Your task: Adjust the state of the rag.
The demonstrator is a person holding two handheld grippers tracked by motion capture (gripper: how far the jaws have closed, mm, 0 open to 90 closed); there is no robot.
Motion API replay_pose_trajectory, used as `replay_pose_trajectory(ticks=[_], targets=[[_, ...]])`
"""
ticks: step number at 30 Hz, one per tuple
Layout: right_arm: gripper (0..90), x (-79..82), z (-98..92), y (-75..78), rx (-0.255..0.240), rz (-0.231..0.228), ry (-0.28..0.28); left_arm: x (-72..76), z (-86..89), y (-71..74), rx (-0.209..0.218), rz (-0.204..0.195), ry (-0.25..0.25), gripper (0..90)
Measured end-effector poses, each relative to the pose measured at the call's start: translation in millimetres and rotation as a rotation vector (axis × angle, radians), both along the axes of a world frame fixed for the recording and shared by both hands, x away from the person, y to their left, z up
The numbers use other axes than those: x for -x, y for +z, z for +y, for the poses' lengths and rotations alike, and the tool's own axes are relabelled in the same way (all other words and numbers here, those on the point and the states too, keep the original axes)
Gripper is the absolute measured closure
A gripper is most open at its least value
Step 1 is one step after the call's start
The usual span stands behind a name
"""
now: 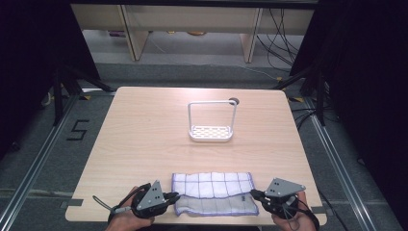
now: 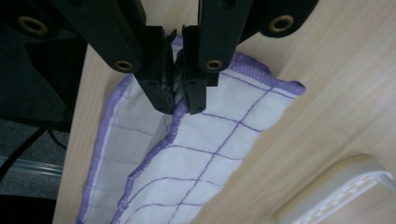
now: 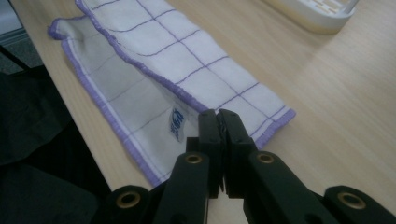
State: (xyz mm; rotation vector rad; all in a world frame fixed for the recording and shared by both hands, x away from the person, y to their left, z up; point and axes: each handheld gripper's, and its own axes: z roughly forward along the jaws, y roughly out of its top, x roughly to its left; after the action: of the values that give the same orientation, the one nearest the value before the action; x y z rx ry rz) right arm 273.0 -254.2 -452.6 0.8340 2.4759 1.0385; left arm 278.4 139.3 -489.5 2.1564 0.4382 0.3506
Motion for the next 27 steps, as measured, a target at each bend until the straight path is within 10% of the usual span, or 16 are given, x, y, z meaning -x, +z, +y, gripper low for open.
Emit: replay_pose_trajectory(ticks=[14,21,27], targets=[[88.2,16.9,-1.5,-26.0,0.054,0.095,0.036,7.7,-3.8,-18.4,-0.107,0.062,-0.055,66.7],[61.3,18.8,-8.8,-16.5,-0.055,0.103,-0.034,0.9,0.3,-4.9,0.062,0.117,0.039,38.3],[51.8,-0.5,-9.7,-6.2,-0.093,0.055,-0.178,-35.2,2.0,11.9,0.081,0.095,0.167,35.0]])
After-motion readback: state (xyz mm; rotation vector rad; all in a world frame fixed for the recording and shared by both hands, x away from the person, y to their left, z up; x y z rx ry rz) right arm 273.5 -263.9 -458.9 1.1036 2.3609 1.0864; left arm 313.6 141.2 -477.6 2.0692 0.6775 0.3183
